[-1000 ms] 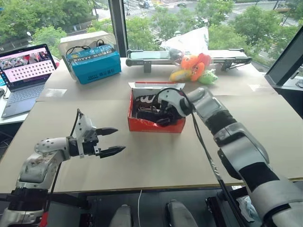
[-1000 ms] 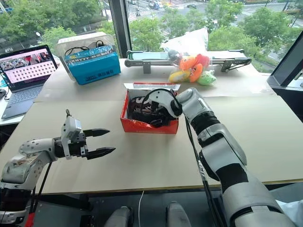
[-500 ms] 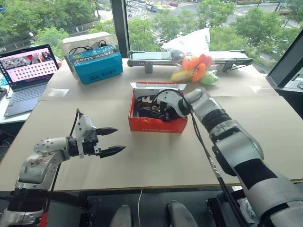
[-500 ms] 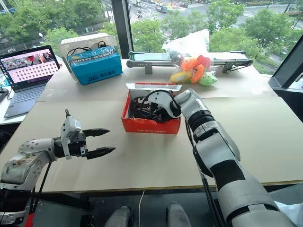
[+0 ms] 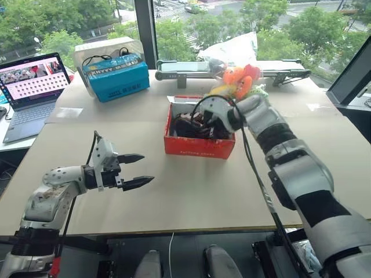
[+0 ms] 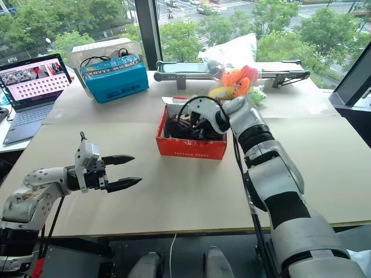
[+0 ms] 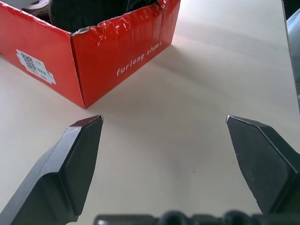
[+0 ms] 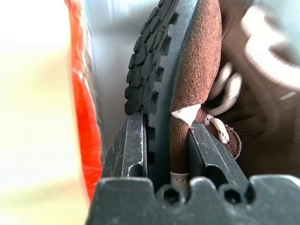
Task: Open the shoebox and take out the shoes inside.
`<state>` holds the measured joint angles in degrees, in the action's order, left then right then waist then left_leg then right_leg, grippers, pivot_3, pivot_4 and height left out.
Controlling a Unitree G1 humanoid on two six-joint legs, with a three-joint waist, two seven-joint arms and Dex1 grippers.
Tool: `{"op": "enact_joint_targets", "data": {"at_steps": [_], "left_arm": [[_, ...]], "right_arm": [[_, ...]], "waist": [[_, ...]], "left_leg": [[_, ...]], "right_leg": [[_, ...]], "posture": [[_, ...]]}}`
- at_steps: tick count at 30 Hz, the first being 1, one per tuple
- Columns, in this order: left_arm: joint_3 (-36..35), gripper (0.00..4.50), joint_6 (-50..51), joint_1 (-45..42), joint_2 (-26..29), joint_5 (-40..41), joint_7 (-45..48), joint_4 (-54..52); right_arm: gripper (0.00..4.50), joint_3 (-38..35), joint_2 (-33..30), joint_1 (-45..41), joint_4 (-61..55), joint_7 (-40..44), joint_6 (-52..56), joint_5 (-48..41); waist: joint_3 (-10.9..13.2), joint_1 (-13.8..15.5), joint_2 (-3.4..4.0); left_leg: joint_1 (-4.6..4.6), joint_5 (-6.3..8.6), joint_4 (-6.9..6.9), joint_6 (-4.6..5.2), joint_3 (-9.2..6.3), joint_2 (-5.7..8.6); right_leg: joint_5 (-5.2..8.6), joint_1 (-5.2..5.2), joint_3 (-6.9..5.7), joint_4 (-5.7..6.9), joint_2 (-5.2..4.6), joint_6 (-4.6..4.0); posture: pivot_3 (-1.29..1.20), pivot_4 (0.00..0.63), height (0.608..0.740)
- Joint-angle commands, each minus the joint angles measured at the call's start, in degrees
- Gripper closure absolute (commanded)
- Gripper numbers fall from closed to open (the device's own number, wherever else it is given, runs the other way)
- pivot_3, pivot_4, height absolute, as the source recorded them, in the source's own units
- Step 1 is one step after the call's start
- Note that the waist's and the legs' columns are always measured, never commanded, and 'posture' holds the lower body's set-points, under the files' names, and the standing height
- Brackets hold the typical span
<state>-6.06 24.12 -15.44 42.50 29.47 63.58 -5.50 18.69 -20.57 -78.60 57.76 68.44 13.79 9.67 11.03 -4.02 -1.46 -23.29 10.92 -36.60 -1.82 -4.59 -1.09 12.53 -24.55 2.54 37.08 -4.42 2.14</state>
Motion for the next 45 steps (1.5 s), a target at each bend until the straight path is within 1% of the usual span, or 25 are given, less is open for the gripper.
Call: {"op": "enact_joint_targets", "data": {"at_steps": [1,3,5,7,10,13,15,18,19,21,22,25,26,28,29,30,32,35,37,39,40,41,44,45], "left_arm": [[-0.54,0.0,-0.54,-1.25,-0.23,0.41,-0.07,-0.21],[-0.49,0.0,-0.61,-1.52,-0.16,0.31,0.09,0.13],[-0.36,0.0,-0.65,-1.72,-0.11,0.27,0.21,0.28],[-0.3,0.0,-0.59,-1.9,-0.1,0.31,0.23,0.36],[-0.23,0.0,-0.76,-1.91,-0.02,0.2,0.37,0.45],[-0.52,0.0,-0.8,-1.61,0.13,0.28,0.4,0.28],[-0.66,0.0,-0.82,-1.48,0.25,0.25,0.42,0.3],[-0.54,0.0,-0.84,-1.48,0.23,0.15,0.43,0.37],[-0.46,0.0,-0.81,-1.58,0.19,0.13,0.43,0.41],[-0.36,0.0,-0.76,-1.77,0.16,0.13,0.47,0.53],[-0.24,0.0,-0.64,-2.0,0.09,0.18,0.46,0.55],[-0.03,0.0,-0.48,-2.39,-0.01,0.22,0.45,0.59],[0.02,0.0,-0.48,-2.49,-0.04,0.22,0.49,0.72],[0.16,0.0,-0.56,-2.7,-0.05,0.1,0.6,1.04],[0.2,0.0,-0.6,-2.75,-0.05,0.06,0.65,1.14],[0.24,0.0,-0.58,-2.85,-0.05,0.05,0.67,1.24],[0.26,0.0,-0.54,-2.99,0.0,0.09,0.7,1.27],[0.11,0.0,-0.5,-3.02,0.1,0.13,0.7,1.18],[-0.01,0.0,-0.52,-2.94,0.14,0.14,0.62,1.1],[-0.13,0.0,-0.55,-2.72,0.12,0.15,0.45,0.94],[-0.17,0.0,-0.54,-2.66,0.1,0.17,0.39,0.88],[-0.24,0.0,-0.52,-2.51,0.09,0.22,0.31,0.72],[-0.34,0.0,-0.53,-2.29,0.02,0.27,0.1,0.54],[-0.37,0.0,-0.52,-2.28,-0.01,0.29,0.05,0.54]], "right_arm": [[3.65,-4.02,-1.28,-1.08,-10.49,2.16,6.1,-4.13],[3.65,-4.56,-1.76,1.28,-16.1,2.74,10.14,-5.18],[3.65,-4.48,-2.41,3.96,-21.36,2.87,13.57,-5.55],[3.65,-6.59,-2.87,5.79,-26.72,2.11,18.84,-7.83],[3.65,-10.97,-4.6,5.68,-30.11,-2.35,23.63,-9.76],[3.65,-15.51,-9.87,4.72,-32.27,-9.24,25.57,-9.09],[3.65,-18.28,-12.87,4.88,-35.62,-11.78,27.94,-10.12],[3.65,-18.72,-18.02,7.37,-39.19,-16.1,27.98,-7.56],[3.65,-16.79,-20.27,9.46,-39.0,-19.5,26.04,-3.9],[3.65,-11.54,-23.69,13.45,-38.1,-25.54,22.01,3.63],[3.65,-7.51,-24.56,16.87,-35.43,-29.53,19.78,8.33],[3.65,-0.22,-24.68,22.75,-28.54,-37.44,14.98,16.73],[3.65,0.42,-23.62,23.71,-25.87,-40.49,13.83,17.85],[3.65,2.83,-20.81,25.13,-16.64,-50.4,10.05,21.01],[3.65,3.25,-19.84,25.17,-13.35,-53.61,8.89,21.7],[3.65,3.95,-19.08,24.66,-8.73,-58.28,7.16,22.95],[3.65,4.85,-18.38,23.17,-2.0,-64.66,4.88,24.74],[3.65,5.28,-17.19,21.41,3.3,-67.86,2.17,25.21],[3.65,4.52,-16.01,20.85,4.88,-67.63,0.57,23.97],[2.89,1.45,-14.5,21.26,4.54,-65.32,-0.48,20.12],[2.74,0.13,-14.02,21.43,4.36,-64.61,-0.73,18.61],[2.31,-1.17,-13.47,21.61,3.78,-63.42,-0.52,17.24],[1.27,-4.45,-12.07,21.91,1.03,-59.39,1.03,13.56],[1.01,-5.63,-11.69,21.97,-0.33,-57.5,2.12,12.08]], "waist": [[0.0,-0.12,0.0],[0.0,-0.15,0.0],[0.0,0.02,0.0],[0.0,0.12,0.0],[0.03,0.39,0.02],[0.04,1.11,0.02],[0.04,1.6,0.02],[0.04,1.55,0.02],[0.03,1.53,0.0],[0.01,1.41,-0.03],[0.0,1.39,-0.05],[-0.02,1.2,-0.09],[0.0,1.07,-0.04],[0.06,0.65,0.06],[0.05,-0.16,0.04],[0.03,-0.26,-0.01],[0.03,-0.12,-0.02],[0.04,0.06,-0.03],[0.04,-0.24,-0.03],[0.04,-0.35,-0.03],[0.04,-0.42,-0.03],[0.02,-0.54,-0.07],[0.01,-1.11,-0.08],[0.01,-1.29,-0.08]], "left_leg": [[0.01,0.0,0.0,0.0,0.0,0.0],[0.04,0.0,0.0,0.0,0.0,-0.01],[0.06,0.0,0.0,0.0,0.0,-0.02],[0.06,0.0,0.0,0.0,-0.01,-0.01],[0.0,0.0,-0.01,0.0,-0.01,0.02],[-0.08,0.0,-0.01,-0.01,-0.02,0.01],[-0.13,0.0,-0.01,-0.01,-0.01,0.03],[-0.22,0.0,-0.01,0.0,0.0,0.03],[-0.22,0.0,-0.01,0.0,0.0,0.02],[-0.18,0.0,-0.01,0.0,0.01,0.01],[-0.15,0.0,-0.01,0.0,0.02,0.01],[0.09,0.0,-0.02,-0.01,0.07,0.02],[0.11,0.0,-0.02,-0.01,0.1,0.02],[0.06,-0.01,-0.02,0.0,0.14,0.03],[0.05,-0.01,-0.02,0.0,0.17,0.04],[0.1,-0.01,-0.02,0.0,0.23,0.04],[0.18,-0.01,-0.03,0.0,0.23,0.06],[0.14,-0.01,-0.04,0.0,0.22,0.09],[0.11,-0.01,-0.04,0.0,0.22,0.09],[0.13,-0.01,-0.04,0.0,0.23,0.09],[0.16,-0.01,-0.04,0.0,0.22,0.07],[0.17,-0.01,-0.04,0.0,0.23,0.06],[0.4,-0.01,-0.04,0.0,0.23,0.07],[0.43,-0.01,-0.04,0.0,0.23,0.07]], "right_leg": [[0.02,0.0,0.0,0.0,0.0,0.04],[0.17,0.0,0.0,0.03,0.02,0.28],[0.17,0.02,0.0,0.05,0.02,0.28],[0.17,0.06,-0.01,0.03,0.01,0.28],[0.16,0.03,-0.01,0.03,-0.02,0.26],[0.11,-0.05,-0.02,0.02,-0.02,0.18],[0.06,-0.08,-0.02,-0.02,-0.03,0.11],[0.09,-0.14,-0.02,-0.07,-0.04,0.15],[0.11,-0.15,-0.02,-0.07,-0.03,0.19],[0.19,-0.13,-0.02,-0.06,-0.02,0.31],[0.21,-0.1,-0.02,-0.07,-0.02,0.35],[0.23,0.15,0.03,-0.13,-0.03,0.36],[0.23,0.16,0.07,-0.12,-0.03,0.36],[0.21,0.06,0.18,-0.08,-0.03,0.34],[0.2,0.02,0.23,-0.06,-0.03,0.33],[0.08,0.04,0.34,0.0,-0.01,0.13],[0.03,0.17,0.35,-0.08,-0.01,0.17],[0.13,0.18,0.34,-0.12,-0.03,0.34],[0.11,0.16,0.35,-0.14,-0.04,0.31],[0.11,0.17,0.38,-0.15,-0.02,0.32],[0.12,0.19,0.37,-0.15,-0.01,0.33],[0.12,0.21,0.38,-0.14,0.0,0.34],[0.14,0.45,0.39,-0.16,-0.01,0.43],[0.13,0.45,0.41,-0.15,0.0,0.45]], "posture": [[0.0,0.15,0.715],[0.0,0.15,0.715],[0.0,0.15,0.715],[0.0,0.15,0.715],[0.0,0.15,0.715],[0.0,0.15,0.715],[0.0,0.15,0.715],[0.0,0.15,0.715],[0.0,0.15,0.715],[0.0,0.15,0.715],[0.0,0.15,0.715],[0.0,0.15,0.715],[0.0,0.15,0.715],[0.0,0.15,0.715],[0.0,0.15,0.715],[0.0,0.15,0.715],[0.0,0.15,0.715],[0.0,0.15,0.715],[0.0,0.15,0.715],[0.0,0.15,0.715],[0.0,0.15,0.715],[0.0,0.15,0.715],[0.0,0.15,0.715],[0.0,0.15,0.715]]}}
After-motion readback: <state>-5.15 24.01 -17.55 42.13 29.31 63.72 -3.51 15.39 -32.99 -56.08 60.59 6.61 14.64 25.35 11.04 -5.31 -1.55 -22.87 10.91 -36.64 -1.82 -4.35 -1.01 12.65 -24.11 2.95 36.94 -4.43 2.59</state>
